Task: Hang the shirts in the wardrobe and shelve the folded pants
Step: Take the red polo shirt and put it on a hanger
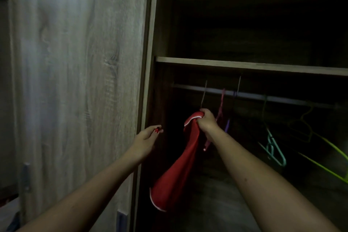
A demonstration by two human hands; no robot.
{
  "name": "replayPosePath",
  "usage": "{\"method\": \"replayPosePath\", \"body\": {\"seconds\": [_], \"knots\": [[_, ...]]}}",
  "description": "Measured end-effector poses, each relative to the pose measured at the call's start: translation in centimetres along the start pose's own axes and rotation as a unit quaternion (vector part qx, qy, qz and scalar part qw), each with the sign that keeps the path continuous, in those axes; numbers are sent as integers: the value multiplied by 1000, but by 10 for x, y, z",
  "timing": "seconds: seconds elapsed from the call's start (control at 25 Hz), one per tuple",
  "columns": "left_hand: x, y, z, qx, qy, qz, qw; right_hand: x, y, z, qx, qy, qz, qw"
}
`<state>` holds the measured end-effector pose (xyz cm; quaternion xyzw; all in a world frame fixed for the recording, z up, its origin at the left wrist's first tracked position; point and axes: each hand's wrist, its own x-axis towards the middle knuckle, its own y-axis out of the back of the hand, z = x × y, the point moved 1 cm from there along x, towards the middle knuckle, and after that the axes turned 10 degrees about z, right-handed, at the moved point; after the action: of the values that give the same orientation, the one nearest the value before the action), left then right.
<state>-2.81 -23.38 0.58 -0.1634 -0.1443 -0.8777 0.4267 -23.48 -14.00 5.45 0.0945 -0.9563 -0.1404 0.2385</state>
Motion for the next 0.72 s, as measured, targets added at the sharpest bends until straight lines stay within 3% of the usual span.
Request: {"method": "replayPosePath", "body": {"seconds": [0.2, 0.36, 0.48, 0.6, 0.72], "knots": [[-8, 26, -16, -17, 34, -3, 999, -6, -17, 38, -64, 23, -48, 997], [-12, 38, -22, -28, 37, 4, 999, -33, -12, 29, -112, 199, -18, 973], [-20, 52, -22, -58, 36, 15, 998, -79, -20, 2, -62, 351, -8, 934], [-37, 87, -32, -82, 42, 39, 995, -132, -49, -31, 0, 435, -56, 898], [-58, 140, -52, -33, 53, 64, 996, -178, -95, -49, 21, 469, -134, 873]]}}
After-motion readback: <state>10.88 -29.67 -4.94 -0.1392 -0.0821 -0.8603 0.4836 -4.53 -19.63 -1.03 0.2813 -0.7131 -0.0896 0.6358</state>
